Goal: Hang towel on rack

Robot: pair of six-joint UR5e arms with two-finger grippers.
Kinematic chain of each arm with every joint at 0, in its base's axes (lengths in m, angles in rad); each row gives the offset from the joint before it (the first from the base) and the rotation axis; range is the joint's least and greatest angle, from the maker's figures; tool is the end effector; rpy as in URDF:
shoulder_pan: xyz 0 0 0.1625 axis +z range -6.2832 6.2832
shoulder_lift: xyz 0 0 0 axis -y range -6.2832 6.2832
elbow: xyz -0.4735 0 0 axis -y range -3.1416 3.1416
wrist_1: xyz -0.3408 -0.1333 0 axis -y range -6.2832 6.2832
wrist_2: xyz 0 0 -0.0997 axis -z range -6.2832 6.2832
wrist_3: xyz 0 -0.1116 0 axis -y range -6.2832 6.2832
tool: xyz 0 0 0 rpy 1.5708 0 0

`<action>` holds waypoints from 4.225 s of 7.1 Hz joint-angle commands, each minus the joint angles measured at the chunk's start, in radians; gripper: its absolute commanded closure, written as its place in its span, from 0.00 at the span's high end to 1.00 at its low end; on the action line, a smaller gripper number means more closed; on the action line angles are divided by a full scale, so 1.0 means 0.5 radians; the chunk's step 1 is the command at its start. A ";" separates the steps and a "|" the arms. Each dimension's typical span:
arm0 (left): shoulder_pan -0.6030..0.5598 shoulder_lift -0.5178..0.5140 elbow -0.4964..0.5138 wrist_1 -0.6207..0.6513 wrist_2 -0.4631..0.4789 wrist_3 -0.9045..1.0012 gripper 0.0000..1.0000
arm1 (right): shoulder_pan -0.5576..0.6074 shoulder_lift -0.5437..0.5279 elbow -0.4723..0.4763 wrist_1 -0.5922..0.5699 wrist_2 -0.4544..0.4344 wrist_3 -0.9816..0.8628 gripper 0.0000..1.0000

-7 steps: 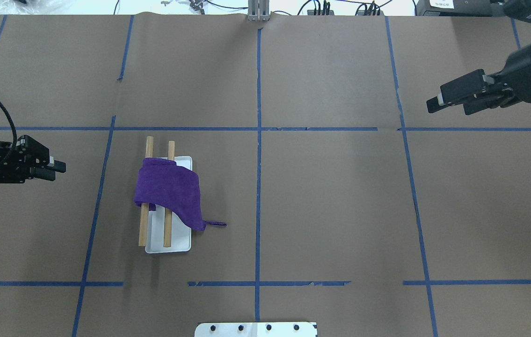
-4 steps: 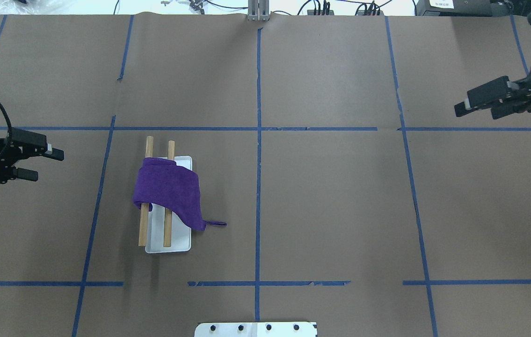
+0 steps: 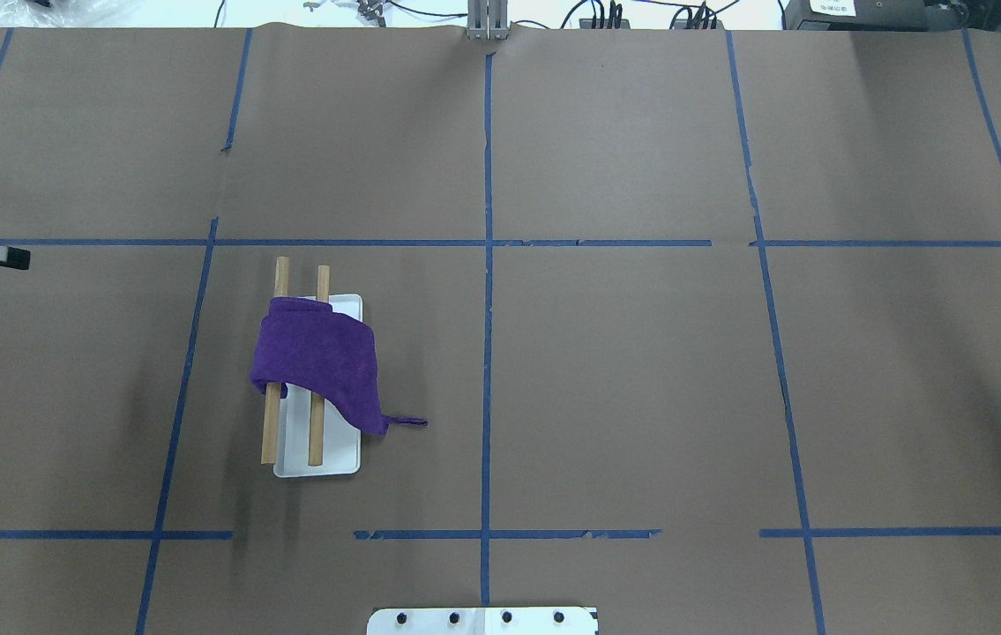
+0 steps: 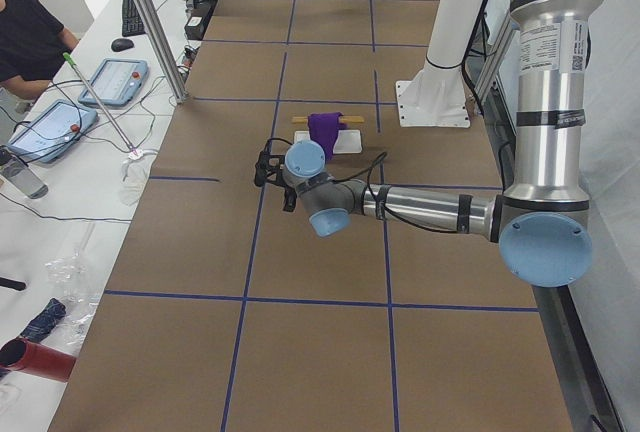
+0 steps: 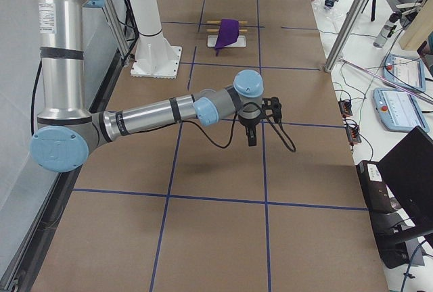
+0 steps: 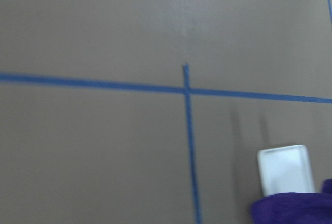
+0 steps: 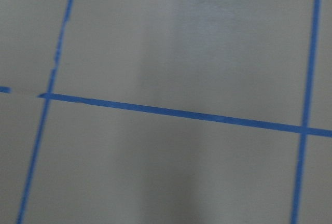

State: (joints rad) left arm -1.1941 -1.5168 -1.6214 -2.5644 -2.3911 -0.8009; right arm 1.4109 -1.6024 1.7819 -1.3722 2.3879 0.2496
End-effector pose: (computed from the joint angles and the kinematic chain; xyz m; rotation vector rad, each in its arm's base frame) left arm 0.1114 -0.4222 0.5949 0.3555 1.1330 0.0326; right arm -0.0190 -0.4439 0.6091 0.1850 -0.8621 -0.0706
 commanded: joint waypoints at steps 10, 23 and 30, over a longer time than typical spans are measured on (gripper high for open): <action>-0.775 -0.047 -0.206 2.254 0.045 1.507 1.00 | 0.234 0.091 -0.465 -0.182 -0.140 -0.729 1.00; -0.707 -0.080 -0.178 1.999 0.064 1.522 1.00 | 0.249 0.085 -0.358 -0.305 -0.036 -0.711 1.00; -0.710 -0.050 -0.282 2.192 0.064 1.555 1.00 | 0.173 0.100 -0.290 -0.471 -0.063 -0.699 1.00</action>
State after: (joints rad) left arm -1.5469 -1.5434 -1.7570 -1.5002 -2.3593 -0.0358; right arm 1.5035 -1.5535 1.6332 -1.6058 2.3562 -0.1003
